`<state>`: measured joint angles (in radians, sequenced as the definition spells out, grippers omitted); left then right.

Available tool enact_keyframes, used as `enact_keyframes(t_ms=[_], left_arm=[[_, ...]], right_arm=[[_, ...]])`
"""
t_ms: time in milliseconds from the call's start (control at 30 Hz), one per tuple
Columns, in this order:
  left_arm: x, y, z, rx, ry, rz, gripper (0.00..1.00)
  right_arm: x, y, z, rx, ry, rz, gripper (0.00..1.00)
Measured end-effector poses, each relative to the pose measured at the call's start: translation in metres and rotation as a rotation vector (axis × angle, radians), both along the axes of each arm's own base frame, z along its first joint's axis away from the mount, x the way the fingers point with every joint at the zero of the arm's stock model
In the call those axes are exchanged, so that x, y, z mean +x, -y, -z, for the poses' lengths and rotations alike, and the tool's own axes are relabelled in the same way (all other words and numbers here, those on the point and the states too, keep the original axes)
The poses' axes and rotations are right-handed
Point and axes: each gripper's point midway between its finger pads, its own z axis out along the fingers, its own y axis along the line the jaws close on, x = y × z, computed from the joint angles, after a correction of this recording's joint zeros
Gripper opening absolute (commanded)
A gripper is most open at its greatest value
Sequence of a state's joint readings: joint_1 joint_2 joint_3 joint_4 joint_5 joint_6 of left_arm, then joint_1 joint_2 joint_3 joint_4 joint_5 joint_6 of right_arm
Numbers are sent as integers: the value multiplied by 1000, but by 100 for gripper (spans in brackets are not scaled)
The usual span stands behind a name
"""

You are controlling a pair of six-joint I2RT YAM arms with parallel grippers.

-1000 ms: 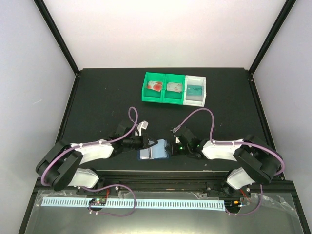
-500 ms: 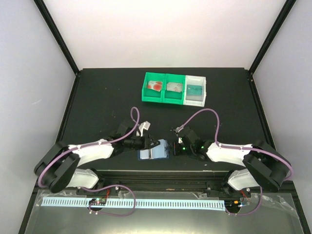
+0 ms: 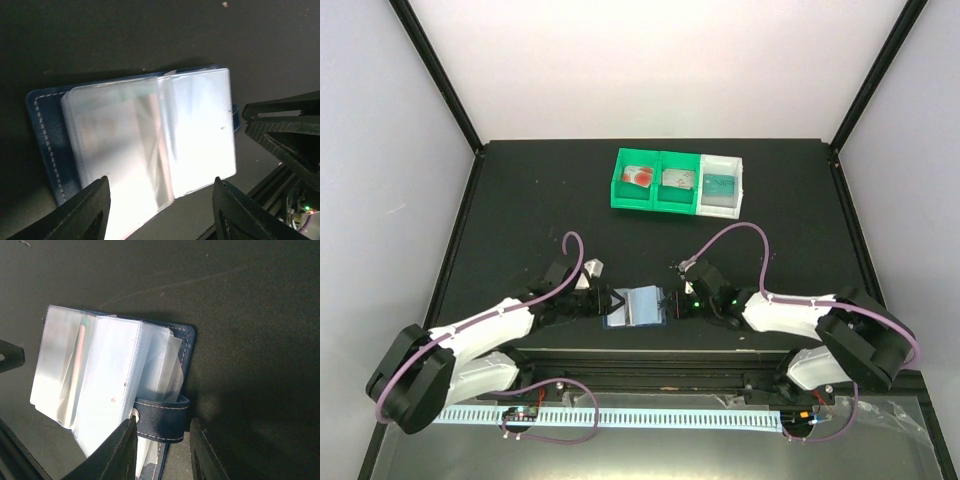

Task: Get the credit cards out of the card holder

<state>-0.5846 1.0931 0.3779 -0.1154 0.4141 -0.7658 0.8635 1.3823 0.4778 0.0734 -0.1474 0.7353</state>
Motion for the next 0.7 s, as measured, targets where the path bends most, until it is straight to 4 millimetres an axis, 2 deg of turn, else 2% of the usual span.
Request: enact_keyframes(t_ms=[167,467,533,700], left_arm=[[-3,-5,14,32,-40,-7,58],[-5,-6,27,51,-70,-5,58],[-3,-4,27,44,-64,-3,54],[-2,0,27,25,-64,7,35]], right_arm=[[-2,-1,6,-6,-18,-3,30],[-1,-2,7,-2,-25,0,29],[-2,-2,9,-4,-30,2,29],[-4,-4,14,-8,-43,0,29]])
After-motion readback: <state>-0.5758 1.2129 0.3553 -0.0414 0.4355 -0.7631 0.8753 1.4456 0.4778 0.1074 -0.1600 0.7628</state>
